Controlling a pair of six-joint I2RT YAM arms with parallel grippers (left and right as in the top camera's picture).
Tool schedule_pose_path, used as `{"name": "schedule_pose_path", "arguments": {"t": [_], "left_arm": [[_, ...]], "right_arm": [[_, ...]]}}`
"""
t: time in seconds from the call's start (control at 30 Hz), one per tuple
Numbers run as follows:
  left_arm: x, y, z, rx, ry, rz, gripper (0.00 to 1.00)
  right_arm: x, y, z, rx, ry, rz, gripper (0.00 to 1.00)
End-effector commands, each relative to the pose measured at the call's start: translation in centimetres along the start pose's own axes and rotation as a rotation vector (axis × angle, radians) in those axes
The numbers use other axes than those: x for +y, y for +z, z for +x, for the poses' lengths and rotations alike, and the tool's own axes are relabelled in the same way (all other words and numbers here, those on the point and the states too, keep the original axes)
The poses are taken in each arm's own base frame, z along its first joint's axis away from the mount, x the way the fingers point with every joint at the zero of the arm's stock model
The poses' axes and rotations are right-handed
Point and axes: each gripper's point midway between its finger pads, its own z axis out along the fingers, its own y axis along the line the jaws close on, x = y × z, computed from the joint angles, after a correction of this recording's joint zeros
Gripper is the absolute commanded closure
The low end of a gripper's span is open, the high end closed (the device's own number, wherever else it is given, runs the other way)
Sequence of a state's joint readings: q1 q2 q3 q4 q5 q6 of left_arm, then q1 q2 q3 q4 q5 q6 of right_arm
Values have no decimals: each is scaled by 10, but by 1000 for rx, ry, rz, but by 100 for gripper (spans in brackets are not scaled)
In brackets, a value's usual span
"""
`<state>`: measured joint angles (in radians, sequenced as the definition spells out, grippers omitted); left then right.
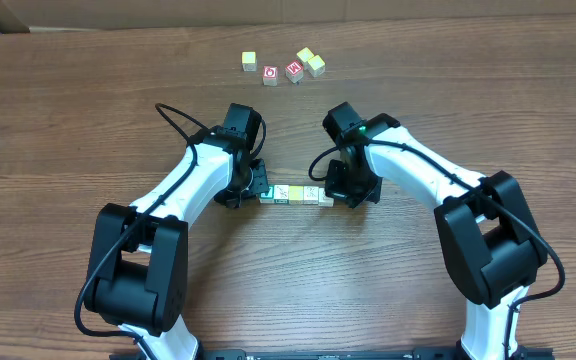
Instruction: Flip 5 blocks
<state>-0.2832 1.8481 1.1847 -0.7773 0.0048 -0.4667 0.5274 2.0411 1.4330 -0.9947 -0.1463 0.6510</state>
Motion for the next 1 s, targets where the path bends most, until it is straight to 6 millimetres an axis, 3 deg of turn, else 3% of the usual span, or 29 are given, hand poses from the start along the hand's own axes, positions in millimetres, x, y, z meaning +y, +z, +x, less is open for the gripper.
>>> {"name": "schedule_pose_path", "arguments": {"t": [0.0, 0.47, 0.6, 0.97], "left_arm": [[-3, 3, 2, 15, 16, 16, 96], [0, 14, 7, 49, 16, 0, 96], [-1, 13, 4, 39, 16, 4, 96], [-5, 13, 0, 23, 17, 23, 96]], "right_arm": [[18, -13, -1, -30, -26, -44, 96], [20, -13, -6, -60, -35, -41, 96], [14, -13, -9, -84, -32, -6, 96], [19, -13, -11, -88, -37, -30, 96]]}}
